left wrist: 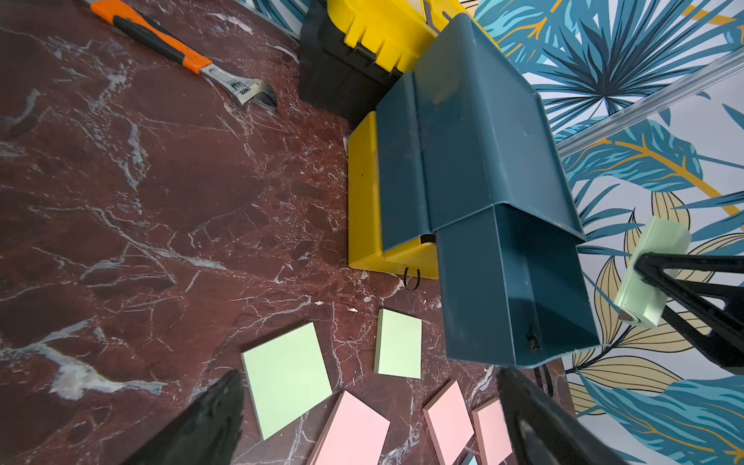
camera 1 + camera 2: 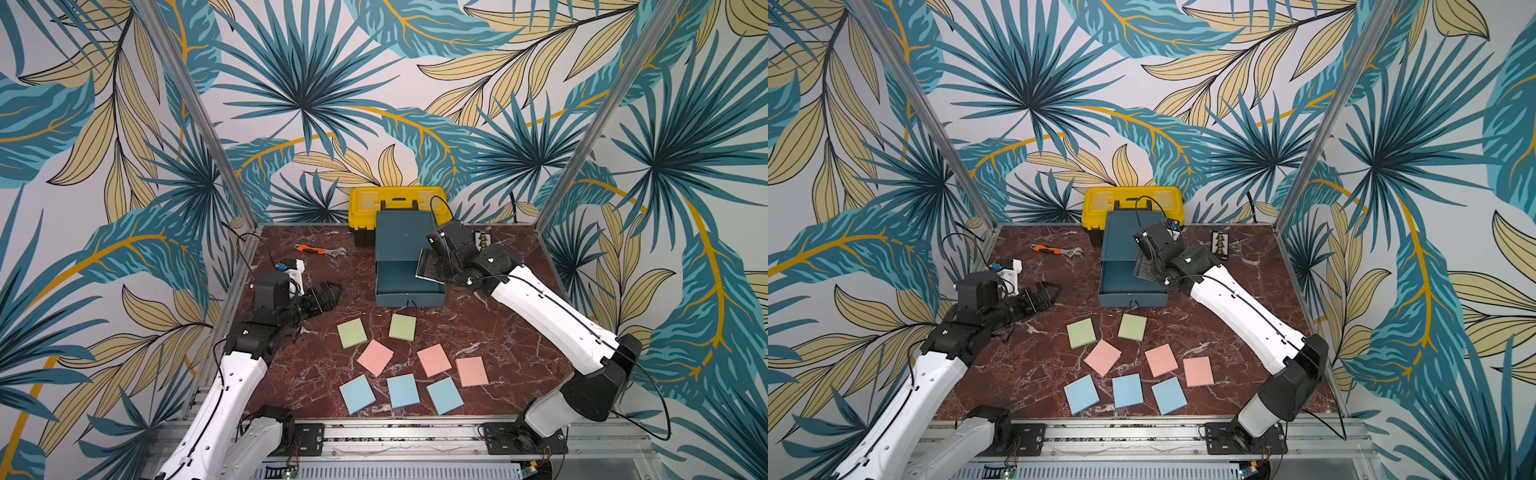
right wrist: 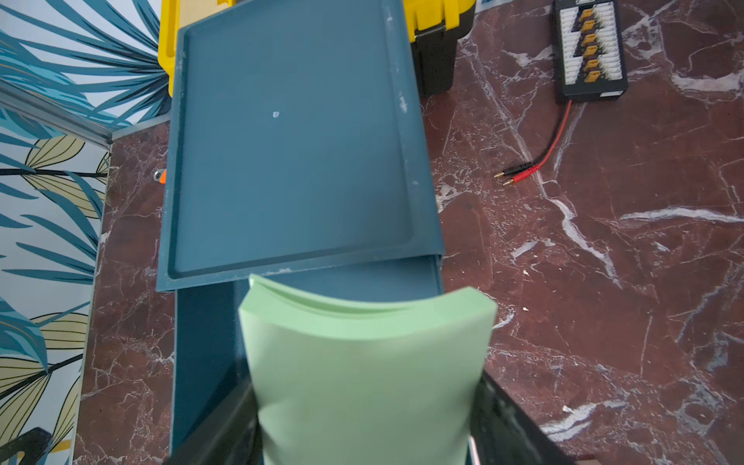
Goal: Please put the sticky notes in the drawer by color
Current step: Place the sticky notes in the drawer.
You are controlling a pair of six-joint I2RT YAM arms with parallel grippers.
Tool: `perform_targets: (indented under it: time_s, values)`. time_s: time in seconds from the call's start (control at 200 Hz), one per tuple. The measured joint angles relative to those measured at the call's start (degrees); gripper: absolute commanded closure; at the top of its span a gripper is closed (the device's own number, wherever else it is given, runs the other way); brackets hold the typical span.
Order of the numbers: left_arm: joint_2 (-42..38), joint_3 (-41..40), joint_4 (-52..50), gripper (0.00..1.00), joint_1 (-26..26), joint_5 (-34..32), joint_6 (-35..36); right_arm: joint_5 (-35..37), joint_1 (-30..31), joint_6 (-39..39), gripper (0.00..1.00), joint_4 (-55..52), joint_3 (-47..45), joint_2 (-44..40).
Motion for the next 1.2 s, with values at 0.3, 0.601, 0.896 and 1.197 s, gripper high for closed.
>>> perform_targets:
  time_s: [0.3,0.601,0.896,1.197]
  values:
    - [-0.61,0.0,-0.76,0.0,0.0,-0.59,0.02,0.35,1.64,-2.08,0.24,1.64,0.76,1.14]
    - [-0.61,0.0,-1.03,0.0,0.0,-0.87,0.02,0.94,2.6,-4.31,0.24,2.14,0.76,5.07]
    - [-0.61,0.0,-1.25,0.0,0.0,-1.14,0.02,0.98,3.65,-4.74,0.24,2.1,1.46,6.1]
    - [-0.61,0.0,-1.25,0.0,0.0,-1.22,0.02,0.98,4.59,-4.79,0.24,1.07,1.7,7.69]
